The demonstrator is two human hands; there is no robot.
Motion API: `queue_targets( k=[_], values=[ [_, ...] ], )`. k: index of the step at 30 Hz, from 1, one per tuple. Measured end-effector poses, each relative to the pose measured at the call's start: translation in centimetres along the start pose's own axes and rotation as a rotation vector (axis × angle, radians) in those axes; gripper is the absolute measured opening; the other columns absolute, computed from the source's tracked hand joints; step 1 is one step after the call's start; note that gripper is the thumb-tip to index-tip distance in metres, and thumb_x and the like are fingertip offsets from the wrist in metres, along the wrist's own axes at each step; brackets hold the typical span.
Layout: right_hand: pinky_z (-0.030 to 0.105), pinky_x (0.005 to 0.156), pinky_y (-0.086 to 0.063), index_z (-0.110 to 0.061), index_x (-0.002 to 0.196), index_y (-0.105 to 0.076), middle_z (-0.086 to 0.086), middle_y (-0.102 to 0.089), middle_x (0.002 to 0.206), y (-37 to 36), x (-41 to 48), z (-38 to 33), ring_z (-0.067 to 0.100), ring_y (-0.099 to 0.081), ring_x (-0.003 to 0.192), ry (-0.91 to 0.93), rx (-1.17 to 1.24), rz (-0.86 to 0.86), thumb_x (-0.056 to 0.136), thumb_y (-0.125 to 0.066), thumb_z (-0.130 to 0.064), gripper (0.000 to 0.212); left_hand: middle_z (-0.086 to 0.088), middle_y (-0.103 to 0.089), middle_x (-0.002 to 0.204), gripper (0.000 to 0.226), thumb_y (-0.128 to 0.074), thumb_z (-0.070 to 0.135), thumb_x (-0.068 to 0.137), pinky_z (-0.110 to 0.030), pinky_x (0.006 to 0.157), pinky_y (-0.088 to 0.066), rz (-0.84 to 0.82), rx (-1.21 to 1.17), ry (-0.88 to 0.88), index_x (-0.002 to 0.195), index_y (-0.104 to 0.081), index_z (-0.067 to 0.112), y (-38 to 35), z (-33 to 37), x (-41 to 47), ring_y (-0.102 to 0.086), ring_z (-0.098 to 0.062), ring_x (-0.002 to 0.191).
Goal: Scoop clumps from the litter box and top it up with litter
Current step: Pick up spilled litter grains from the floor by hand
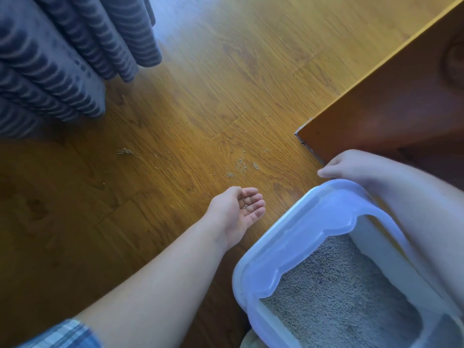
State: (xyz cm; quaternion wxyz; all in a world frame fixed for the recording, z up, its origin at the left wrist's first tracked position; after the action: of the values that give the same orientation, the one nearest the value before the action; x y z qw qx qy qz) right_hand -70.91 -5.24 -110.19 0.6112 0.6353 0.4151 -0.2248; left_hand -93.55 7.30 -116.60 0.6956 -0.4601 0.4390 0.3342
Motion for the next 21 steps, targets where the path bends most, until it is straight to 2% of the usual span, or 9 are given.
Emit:
queue_targets(
  k=[2, 6, 9, 12, 14, 17, 19, 21],
  values=[
    [0.027, 0.053, -0.034, -0.017, 0.056, -0.06, -0.007, -0.053, 0.048, 0.1, 0.1, -1.3, 0.012, -0.042, 0.044, 0.079, 0.027, 0.03, 0.088, -0.067, -0.032, 0.037, -0.014, -0.066, 0.086, 0.034, -0.037, 0.016, 0.102, -0.036, 0.074, -0.058, -0.017, -0.007, -0.007, 0.105, -0.064, -0.004, -0.1, 0.0, 0.1, -0.065, -0.025, 0.078],
    [0.026, 0.055, -0.037, -0.017, 0.072, -0.067, -0.005, -0.061, 0.055, -0.3, -0.7, -7.0, 0.001, -0.044, 0.039, 0.281, 0.044, 0.095, 0.091, -0.064, -0.036, 0.027, -0.015, -0.067, 0.088, 0.035, -0.036, 0.018, 0.103, -0.036, 0.073, -0.058, -0.026, -0.035, -0.04, 0.105, -0.064, -0.004, 0.3, 0.7, 0.1, -0.066, -0.025, 0.079],
    [0.027, 0.057, -0.044, -0.02, 0.077, -0.067, -0.008, -0.063, 0.06, -3.2, -2.8, -12.1, 0.003, -0.053, 0.052, 0.439, 0.019, 0.038, 0.092, -0.063, -0.036, 0.022, -0.016, -0.066, 0.089, 0.036, -0.035, 0.018, 0.103, -0.036, 0.071, -0.057, -0.036, -0.04, -0.036, 0.1, -0.064, -0.002, 0.6, 1.2, -0.3, -0.066, -0.026, 0.081],
    [0.027, 0.062, -0.044, -0.021, 0.077, -0.065, -0.008, -0.066, 0.07, -7.5, -3.6, -15.0, 0.009, -0.058, 0.067, 0.553, -0.145, -0.019, 0.091, -0.063, -0.032, 0.019, -0.013, -0.061, 0.08, 0.033, -0.033, 0.015, 0.103, -0.035, 0.071, -0.055, -0.068, -0.097, -0.05, 0.086, -0.058, 0.003, 0.7, 2.1, -1.0, -0.061, -0.024, 0.074],
    [0.025, 0.064, -0.042, -0.026, 0.08, -0.066, -0.013, -0.065, 0.073, -8.8, -3.5, -15.5, 0.005, -0.058, 0.071, 0.576, -0.182, -0.04, 0.092, -0.061, -0.028, 0.013, -0.011, -0.058, 0.076, 0.031, -0.034, 0.014, 0.102, -0.034, 0.071, -0.053, -0.062, -0.122, -0.067, 0.082, -0.056, 0.005, 1.4, 2.6, -1.0, -0.058, -0.022, 0.07],
    [0.015, 0.056, -0.036, -0.027, 0.084, -0.072, -0.015, -0.062, 0.067, -8.4, -2.7, -15.3, -0.001, -0.054, 0.063, 0.53, -0.093, -0.017, 0.091, -0.057, -0.019, 0.018, -0.01, -0.059, 0.077, 0.033, -0.032, 0.015, 0.102, -0.03, 0.067, -0.052, -0.045, -0.101, -0.076, 0.096, -0.061, 0.001, 2.7, 3.1, -1.0, -0.058, -0.02, 0.069],
    [0.018, 0.055, -0.036, -0.025, 0.084, -0.072, -0.014, -0.061, 0.065, -8.2, -1.5, -14.8, 0.004, -0.055, 0.064, 0.478, -0.09, 0.031, 0.091, -0.054, -0.016, 0.022, -0.009, -0.06, 0.075, 0.033, -0.033, 0.016, 0.102, -0.028, 0.062, -0.051, -0.001, -0.093, -0.083, 0.096, -0.062, 0.001, 3.7, 3.3, -1.0, -0.058, -0.019, 0.067],
    [0.023, 0.06, -0.039, -0.023, 0.085, -0.07, -0.012, -0.064, 0.073, -8.6, -0.1, -14.5, 0.014, -0.06, 0.076, 0.415, -0.194, 0.074, 0.092, -0.054, -0.019, 0.018, -0.009, -0.059, 0.076, 0.032, -0.034, 0.016, 0.101, -0.028, 0.061, -0.051, 0.055, -0.084, -0.091, 0.094, -0.061, 0.002, 4.9, 3.4, -1.0, -0.057, -0.018, 0.066]
  ],
)
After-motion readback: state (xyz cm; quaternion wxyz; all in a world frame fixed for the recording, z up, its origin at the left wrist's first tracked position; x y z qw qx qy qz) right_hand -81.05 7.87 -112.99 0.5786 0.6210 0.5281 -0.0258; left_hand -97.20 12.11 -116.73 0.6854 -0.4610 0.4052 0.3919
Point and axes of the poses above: each hand's wrist, its own x-axis towards the middle knuckle, its own y-axis out of the back of the hand, z = x × y, the point moved 6 cm from there along x, towards the middle knuckle
